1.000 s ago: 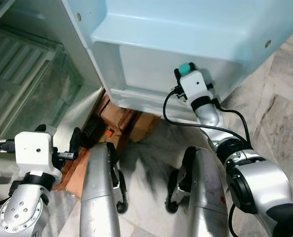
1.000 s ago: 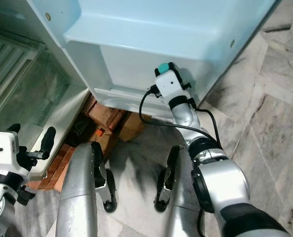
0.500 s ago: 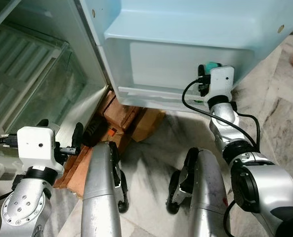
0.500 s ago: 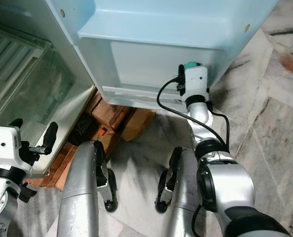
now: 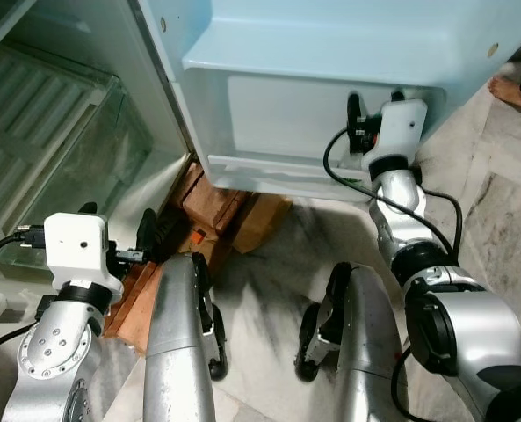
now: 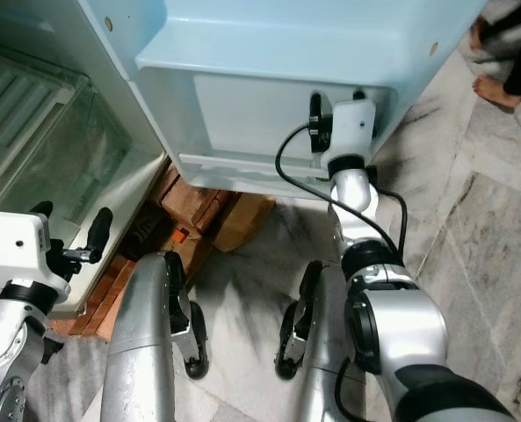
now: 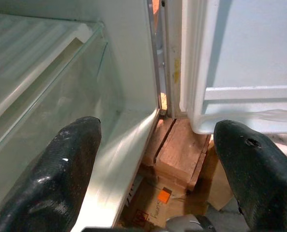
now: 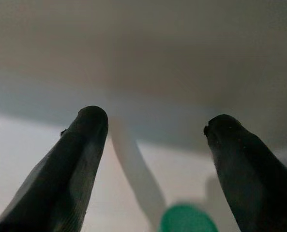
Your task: Restocking fridge
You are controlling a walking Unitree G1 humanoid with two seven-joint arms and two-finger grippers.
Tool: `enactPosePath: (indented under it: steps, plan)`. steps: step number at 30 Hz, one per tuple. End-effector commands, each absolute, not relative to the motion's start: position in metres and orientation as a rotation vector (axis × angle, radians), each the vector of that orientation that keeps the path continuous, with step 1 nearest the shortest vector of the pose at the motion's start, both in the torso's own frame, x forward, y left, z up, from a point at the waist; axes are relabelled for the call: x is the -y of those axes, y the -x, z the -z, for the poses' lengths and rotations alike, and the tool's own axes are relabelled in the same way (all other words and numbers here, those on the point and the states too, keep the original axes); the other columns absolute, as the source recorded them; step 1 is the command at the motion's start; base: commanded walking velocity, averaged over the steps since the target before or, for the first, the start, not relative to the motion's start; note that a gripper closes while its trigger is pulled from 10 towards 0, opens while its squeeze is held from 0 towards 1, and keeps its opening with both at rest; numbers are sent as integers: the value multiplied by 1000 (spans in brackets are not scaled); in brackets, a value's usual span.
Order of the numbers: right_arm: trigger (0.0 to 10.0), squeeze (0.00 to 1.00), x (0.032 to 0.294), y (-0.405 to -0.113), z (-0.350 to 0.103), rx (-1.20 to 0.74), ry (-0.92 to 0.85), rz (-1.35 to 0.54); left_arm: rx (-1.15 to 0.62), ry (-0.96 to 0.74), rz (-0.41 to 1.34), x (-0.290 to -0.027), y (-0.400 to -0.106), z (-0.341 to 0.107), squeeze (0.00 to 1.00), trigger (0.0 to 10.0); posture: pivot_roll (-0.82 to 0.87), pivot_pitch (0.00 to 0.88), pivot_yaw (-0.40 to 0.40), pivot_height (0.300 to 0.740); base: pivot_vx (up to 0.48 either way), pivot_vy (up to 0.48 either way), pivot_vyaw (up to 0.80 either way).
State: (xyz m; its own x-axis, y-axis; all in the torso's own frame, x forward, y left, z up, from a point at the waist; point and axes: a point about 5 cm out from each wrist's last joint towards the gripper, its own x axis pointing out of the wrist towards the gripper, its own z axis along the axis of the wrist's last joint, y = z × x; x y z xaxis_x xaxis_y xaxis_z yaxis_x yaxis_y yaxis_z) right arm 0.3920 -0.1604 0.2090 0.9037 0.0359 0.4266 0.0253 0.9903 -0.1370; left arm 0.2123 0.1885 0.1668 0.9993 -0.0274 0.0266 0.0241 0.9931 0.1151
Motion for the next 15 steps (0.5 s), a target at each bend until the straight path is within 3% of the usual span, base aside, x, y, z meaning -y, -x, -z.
enactPosePath:
  steps: [1, 6, 7, 10, 11, 12, 14, 15]
  plan:
    - [10000, 1000, 162, -392, -218, 488, 139, -6, 15, -115, 19, -190, -213, -162, 0, 10000, 244, 296, 21, 530, 0, 0, 0]
    - [10000, 1000, 159, -394, -226, 498, 121, -16, 32, -112, 25, -188, -221, -163, 0, 10000, 238, 267, 20, 530, 0, 0, 0]
    - [10000, 906, 155, -395, -223, 463, 106, -45, 44, -112, 31, -186, -226, -163, 0, 10000, 230, 236, 19, 530, 0, 0, 0]
    - [10000, 894, 149, -395, -222, 456, 90, -95, 54, -113, 39, -186, -232, -163, 0, 10000, 221, 213, 19, 530, 0, 0, 0]
    - [10000, 816, 144, -394, -221, 453, 81, -135, 58, -113, 42, -186, -233, -163, 0, 10000, 219, 208, 19, 530, 0, 0, 0]
    - [10000, 604, 135, -392, -217, 436, 63, -215, 66, -113, 46, -186, -236, -164, 0, 10000, 212, 193, 19, 530, 0, 0, 0]
    - [10000, 604, 133, -391, -215, 429, 58, -238, 68, -113, 47, -186, -238, -164, 0, 10000, 210, 187, 19, 530, 0, 0, 0]
    - [10000, 306, 126, -389, -210, 403, 63, -306, 72, -112, 51, -185, -242, -162, 0, 10000, 198, 164, 20, 530, 0, 0, 0]
